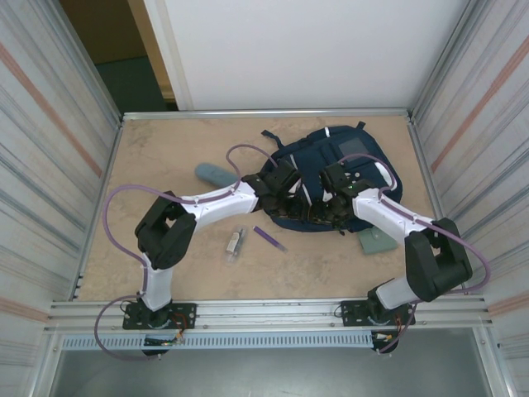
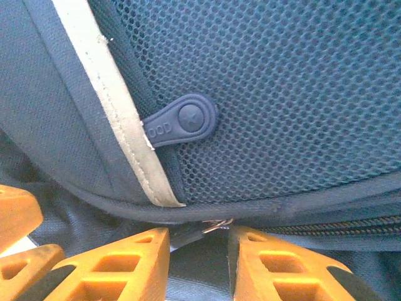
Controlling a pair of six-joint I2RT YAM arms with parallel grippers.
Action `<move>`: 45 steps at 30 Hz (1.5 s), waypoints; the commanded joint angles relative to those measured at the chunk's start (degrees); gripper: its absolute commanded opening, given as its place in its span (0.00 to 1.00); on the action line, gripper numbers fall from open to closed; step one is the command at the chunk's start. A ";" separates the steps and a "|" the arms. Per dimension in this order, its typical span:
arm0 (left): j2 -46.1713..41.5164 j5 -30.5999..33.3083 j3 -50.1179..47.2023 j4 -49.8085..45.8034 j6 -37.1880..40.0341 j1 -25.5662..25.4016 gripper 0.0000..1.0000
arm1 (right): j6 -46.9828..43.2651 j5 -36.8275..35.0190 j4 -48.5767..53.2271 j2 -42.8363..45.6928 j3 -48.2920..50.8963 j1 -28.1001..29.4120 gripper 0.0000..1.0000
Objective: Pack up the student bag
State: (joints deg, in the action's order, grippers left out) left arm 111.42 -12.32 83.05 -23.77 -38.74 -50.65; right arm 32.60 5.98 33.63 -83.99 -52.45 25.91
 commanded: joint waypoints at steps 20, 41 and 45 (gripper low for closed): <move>-10.12 -1.35 -14.31 15.07 6.20 1.08 0.37 | 21.80 -24.93 -0.91 -2.64 -0.16 9.51 0.26; -17.74 -4.57 -22.17 30.60 16.93 2.49 0.50 | 15.79 -6.44 -3.42 9.57 -1.22 0.98 0.00; -17.09 -2.76 -23.12 37.37 21.42 2.53 0.50 | 14.91 1.00 -4.14 12.70 -1.62 -3.17 0.00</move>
State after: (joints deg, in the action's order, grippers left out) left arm 95.33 -15.40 60.69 6.83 -23.49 -48.34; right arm 49.36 1.56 30.48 -73.63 -51.55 24.64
